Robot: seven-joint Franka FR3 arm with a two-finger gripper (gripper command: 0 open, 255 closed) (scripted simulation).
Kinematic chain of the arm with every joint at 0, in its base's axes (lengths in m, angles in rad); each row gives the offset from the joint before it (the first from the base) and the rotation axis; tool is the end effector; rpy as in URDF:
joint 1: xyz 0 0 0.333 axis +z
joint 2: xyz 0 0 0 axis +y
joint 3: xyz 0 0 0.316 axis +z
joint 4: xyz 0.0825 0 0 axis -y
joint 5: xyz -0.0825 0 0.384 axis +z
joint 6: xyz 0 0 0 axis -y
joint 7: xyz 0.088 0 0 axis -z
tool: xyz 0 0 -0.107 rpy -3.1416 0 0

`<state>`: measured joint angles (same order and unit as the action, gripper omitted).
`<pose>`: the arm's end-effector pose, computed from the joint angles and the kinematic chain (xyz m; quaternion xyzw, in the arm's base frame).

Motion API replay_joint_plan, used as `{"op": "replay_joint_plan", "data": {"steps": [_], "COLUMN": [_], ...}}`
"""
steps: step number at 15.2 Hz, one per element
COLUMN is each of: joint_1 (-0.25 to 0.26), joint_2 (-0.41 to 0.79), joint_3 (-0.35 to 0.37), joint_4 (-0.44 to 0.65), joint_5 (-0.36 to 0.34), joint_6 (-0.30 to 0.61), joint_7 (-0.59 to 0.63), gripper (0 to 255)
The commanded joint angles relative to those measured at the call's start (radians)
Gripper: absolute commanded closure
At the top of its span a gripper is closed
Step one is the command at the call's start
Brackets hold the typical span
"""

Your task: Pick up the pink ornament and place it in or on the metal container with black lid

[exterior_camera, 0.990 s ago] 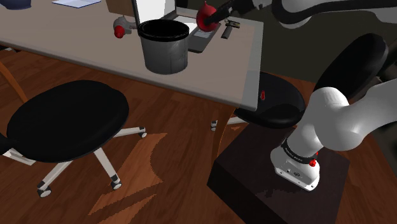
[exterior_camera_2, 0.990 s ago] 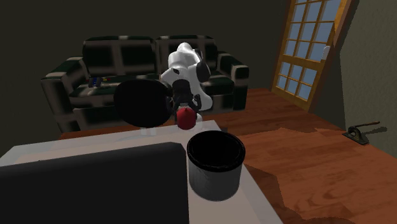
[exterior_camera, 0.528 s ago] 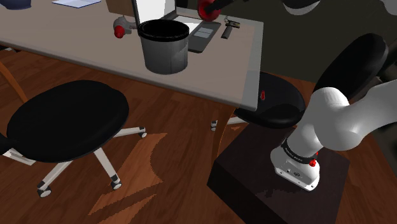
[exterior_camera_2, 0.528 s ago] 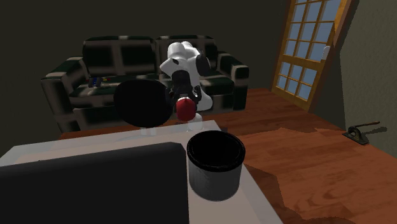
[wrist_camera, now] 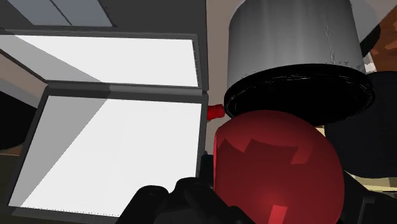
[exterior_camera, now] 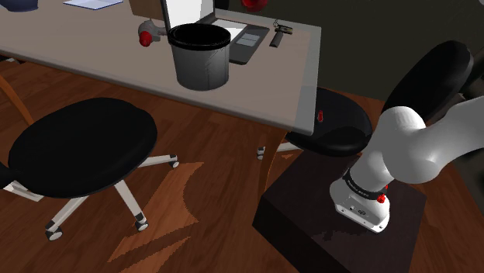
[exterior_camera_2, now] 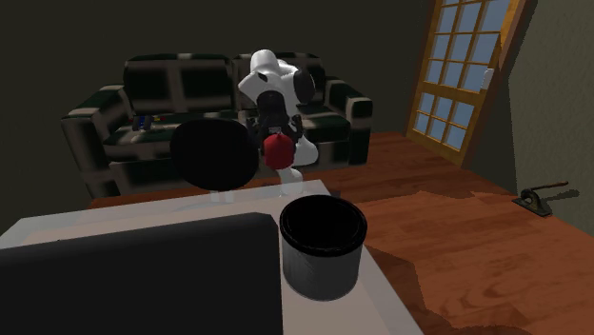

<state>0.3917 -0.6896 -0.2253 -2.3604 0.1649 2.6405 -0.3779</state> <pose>0.3975 0.0327 0.6757 -0.8620 -0.1820 -0.4636 0.0942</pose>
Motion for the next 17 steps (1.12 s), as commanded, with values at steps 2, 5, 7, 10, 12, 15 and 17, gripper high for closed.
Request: {"op": "replay_joint_plan", "data": {"steps": [2, 5, 7, 10, 12, 15, 17], "joint_1": [0.012, 0.02, 0.022, 0.02, 0.019, 0.025, 0.03], "joint_2": [0.084, 0.183, 0.251, 0.352, 0.398, 0.399, 0.402], "joint_3": [0.03, 0.066, 0.09, 0.126, 0.142, 0.138, 0.135], "joint_4": [0.051, 0.115, 0.163, 0.244, 0.27, 0.232, 0.207], "joint_5": [0.005, 0.007, 0.003, -0.011, -0.019, -0.009, -0.002], "joint_6": [0.035, 0.074, 0.095, 0.118, 0.139, 0.179, 0.205], "joint_7": [0.034, 0.074, 0.103, 0.15, 0.171, 0.16, 0.152], "gripper": [255, 255, 255, 255, 255, 255, 255]}}
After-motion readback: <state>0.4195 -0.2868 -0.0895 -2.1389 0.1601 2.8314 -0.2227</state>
